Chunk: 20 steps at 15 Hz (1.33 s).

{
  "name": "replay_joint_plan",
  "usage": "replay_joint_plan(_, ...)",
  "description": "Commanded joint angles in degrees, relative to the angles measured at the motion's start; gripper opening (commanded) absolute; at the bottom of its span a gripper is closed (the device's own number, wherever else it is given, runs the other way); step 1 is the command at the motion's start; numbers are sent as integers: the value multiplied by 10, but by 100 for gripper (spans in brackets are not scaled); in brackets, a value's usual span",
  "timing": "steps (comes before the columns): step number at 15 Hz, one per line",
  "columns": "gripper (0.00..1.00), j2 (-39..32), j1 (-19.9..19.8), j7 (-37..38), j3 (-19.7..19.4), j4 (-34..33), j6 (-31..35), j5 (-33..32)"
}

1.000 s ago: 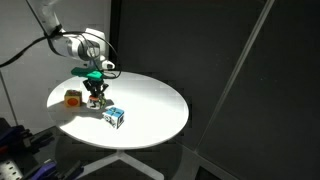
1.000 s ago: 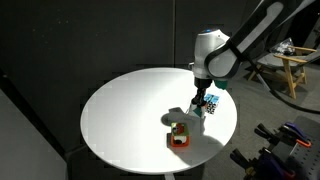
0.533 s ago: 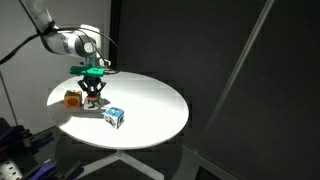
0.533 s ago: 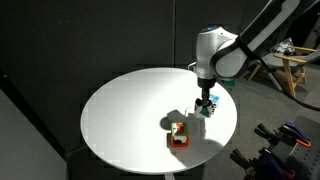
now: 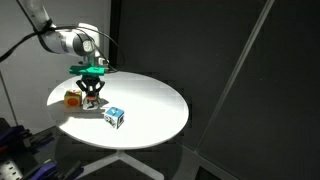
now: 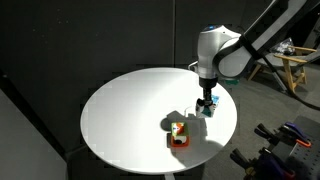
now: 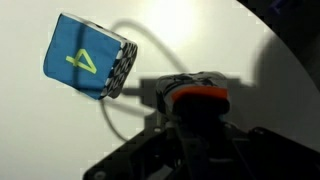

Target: Pick up the block with the letter A on it and put it on the table to the right of the block with the number four on it

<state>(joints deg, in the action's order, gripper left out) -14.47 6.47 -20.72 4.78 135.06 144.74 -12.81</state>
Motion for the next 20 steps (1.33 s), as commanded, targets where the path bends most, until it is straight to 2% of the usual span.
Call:
replay_joint_plan(1, 19, 0, -7, 2, 7, -1, -1, -3)
replay_joint_plan(9, 19, 0, -8, 2, 8, -1, -1, -3)
replay_joint_plan(10, 6, 0, -8, 2, 8, -1, -1, -3)
replay_joint_plan(16, 6, 18, -13, -42, 23, 3, 12, 4)
replay_joint_plan(20, 6, 34, -19, -102, 39, 9, 25, 8)
